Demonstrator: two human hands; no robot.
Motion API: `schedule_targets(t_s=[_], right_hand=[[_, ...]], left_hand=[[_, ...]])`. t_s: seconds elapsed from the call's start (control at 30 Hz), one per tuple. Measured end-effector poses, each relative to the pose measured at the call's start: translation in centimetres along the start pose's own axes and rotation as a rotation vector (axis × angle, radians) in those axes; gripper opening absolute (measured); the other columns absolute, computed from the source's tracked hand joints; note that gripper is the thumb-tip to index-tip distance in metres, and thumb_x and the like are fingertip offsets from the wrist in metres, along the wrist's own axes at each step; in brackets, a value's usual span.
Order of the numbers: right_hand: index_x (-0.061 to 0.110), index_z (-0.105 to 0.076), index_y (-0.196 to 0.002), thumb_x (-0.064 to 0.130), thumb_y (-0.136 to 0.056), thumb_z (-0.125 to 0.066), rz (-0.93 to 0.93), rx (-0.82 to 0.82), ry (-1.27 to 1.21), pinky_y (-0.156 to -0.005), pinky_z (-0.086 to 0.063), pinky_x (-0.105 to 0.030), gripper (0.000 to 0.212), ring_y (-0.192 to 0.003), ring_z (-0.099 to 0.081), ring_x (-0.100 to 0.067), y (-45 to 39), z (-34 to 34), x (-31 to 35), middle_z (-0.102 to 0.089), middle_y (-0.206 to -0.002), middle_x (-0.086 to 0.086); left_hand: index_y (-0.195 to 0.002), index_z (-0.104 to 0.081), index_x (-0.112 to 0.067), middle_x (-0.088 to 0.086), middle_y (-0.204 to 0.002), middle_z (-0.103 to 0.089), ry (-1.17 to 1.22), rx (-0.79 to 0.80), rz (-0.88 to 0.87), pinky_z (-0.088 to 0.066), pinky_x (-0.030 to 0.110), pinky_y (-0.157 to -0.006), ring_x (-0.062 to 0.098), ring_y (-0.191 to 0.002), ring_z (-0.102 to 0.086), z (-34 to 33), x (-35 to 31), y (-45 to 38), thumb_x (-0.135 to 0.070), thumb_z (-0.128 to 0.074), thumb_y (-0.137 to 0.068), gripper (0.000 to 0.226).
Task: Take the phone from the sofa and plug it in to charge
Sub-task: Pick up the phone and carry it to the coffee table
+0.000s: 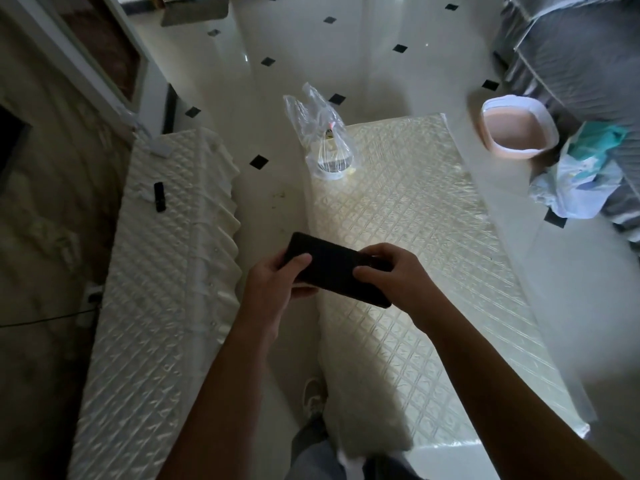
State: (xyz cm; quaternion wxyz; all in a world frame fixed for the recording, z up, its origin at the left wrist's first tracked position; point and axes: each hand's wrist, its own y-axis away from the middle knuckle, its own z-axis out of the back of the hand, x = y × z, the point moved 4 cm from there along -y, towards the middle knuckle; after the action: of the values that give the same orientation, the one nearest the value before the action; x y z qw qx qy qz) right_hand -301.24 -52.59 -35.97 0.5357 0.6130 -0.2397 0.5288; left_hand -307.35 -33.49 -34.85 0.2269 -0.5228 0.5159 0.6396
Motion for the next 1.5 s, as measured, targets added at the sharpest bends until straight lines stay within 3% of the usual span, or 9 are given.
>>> schedule_targets(t_s=[0.2, 0.47, 0.7, 0.9, 1.03, 1.2, 1.27, 1.37, 1.5], right_hand=[[0.021, -0.066, -0.102, 0.024, -0.074, -0.076, 0.007, -0.093, 0.078, -0.068, -0.058, -0.028, 0.030, -0.084, -0.069, -0.015, -1.7, 0.9, -4.5, -0.067, -0.098, 0.001], [0.022, -0.054, -0.125, 0.025, -0.073, -0.078, -0.034, -0.091, 0.028, -0.060, -0.050, -0.013, 0.057, -0.088, -0.066, -0.006, -5.5, 0.3, -12.4, -0.061, -0.112, 0.003], [0.019, -0.042, -0.138, 0.026, -0.074, -0.075, -0.038, -0.069, 0.177, -0.075, -0.048, -0.018, 0.073, -0.099, -0.060, -0.007, -10.4, -1.0, -19.8, -0.055, -0.122, 0.003], [0.011, -0.046, -0.136, 0.024, -0.085, -0.063, -0.241, -0.226, -0.099, -0.067, -0.046, -0.020, 0.055, -0.105, -0.063, -0.019, -15.1, -2.0, -26.7, -0.060, -0.126, -0.009], [0.010, -0.059, -0.122, 0.024, -0.088, -0.058, -0.288, -0.255, -0.080, -0.071, -0.044, -0.024, 0.037, -0.102, -0.063, -0.020, -17.4, -3.2, -31.0, -0.068, -0.110, -0.006], [0.019, -0.070, -0.092, 0.017, -0.087, -0.056, -0.279, -0.263, -0.067, -0.073, -0.045, -0.027, 0.014, -0.088, -0.065, -0.015, -20.2, -4.1, -34.4, -0.071, -0.090, -0.002], [0.021, -0.068, -0.084, 0.017, -0.086, -0.056, -0.259, -0.276, -0.055, -0.071, -0.046, -0.025, 0.013, -0.080, -0.063, -0.011, -21.3, -4.4, -35.5, -0.069, -0.083, 0.003], [0.012, -0.062, -0.117, 0.020, -0.089, -0.055, -0.253, -0.280, -0.012, -0.084, -0.046, -0.028, 0.030, -0.096, -0.061, -0.013, -22.7, -4.9, -36.7, -0.067, -0.102, 0.001], [0.009, -0.048, -0.136, 0.021, -0.092, -0.054, -0.265, -0.303, 0.020, -0.092, -0.042, -0.029, 0.047, -0.114, -0.054, -0.018, -24.3, -5.7, -38.0, -0.058, -0.125, -0.005]], left_hand=[[-0.096, -0.069, -0.013, 0.010, -0.092, -0.073, -0.102, -0.109, 0.060, -0.058, 0.027, -0.057, 0.020, -0.077, -0.074, 0.1, 5.0, -1.6, -0.011, -0.070, -0.084, 0.012], [-0.091, -0.067, -0.013, 0.009, -0.086, -0.070, -0.126, -0.191, 0.140, -0.056, 0.025, -0.049, 0.013, -0.065, -0.071, 0.5, 12.8, -6.7, -0.010, -0.068, -0.085, 0.006], [-0.098, -0.064, -0.011, 0.007, -0.089, -0.068, -0.143, -0.221, 0.261, -0.055, 0.025, -0.047, 0.019, -0.072, -0.071, 0.7, 21.4, -12.3, -0.006, -0.065, -0.087, 0.013], [-0.102, -0.067, -0.013, 0.000, -0.085, -0.067, -0.241, -0.205, 0.291, -0.058, 0.023, -0.059, 0.012, -0.076, -0.066, 2.0, 28.7, -17.1, -0.012, -0.063, -0.088, 0.014], [-0.108, -0.069, -0.013, -0.001, -0.087, -0.068, -0.329, -0.191, 0.307, -0.056, 0.033, -0.079, 0.017, -0.084, -0.066, 2.6, 33.4, -19.9, -0.016, -0.063, -0.088, 0.021], [-0.106, -0.070, -0.014, -0.004, -0.083, -0.065, -0.360, -0.188, 0.321, -0.059, 0.029, -0.062, 0.018, -0.079, -0.068, 3.2, 37.7, -22.8, -0.012, -0.062, -0.088, 0.020], [-0.094, -0.070, -0.014, 0.001, -0.083, -0.065, -0.348, -0.176, 0.358, -0.061, 0.038, -0.069, 0.023, -0.082, -0.067, 3.1, 39.1, -24.0, -0.010, -0.061, -0.088, 0.012], [-0.067, -0.058, -0.020, 0.011, -0.084, -0.061, -0.366, -0.185, 0.413, -0.054, 0.050, -0.085, 0.028, -0.085, -0.062, 2.9, 41.1, -25.2, -0.011, -0.059, -0.088, 0.022], [-0.068, -0.055, -0.015, 0.010, -0.080, -0.055, -0.335, -0.209, 0.477, -0.045, 0.034, -0.074, 0.022, -0.083, -0.051, 2.7, 43.0, -26.3, -0.011, -0.056, -0.088, 0.020]])
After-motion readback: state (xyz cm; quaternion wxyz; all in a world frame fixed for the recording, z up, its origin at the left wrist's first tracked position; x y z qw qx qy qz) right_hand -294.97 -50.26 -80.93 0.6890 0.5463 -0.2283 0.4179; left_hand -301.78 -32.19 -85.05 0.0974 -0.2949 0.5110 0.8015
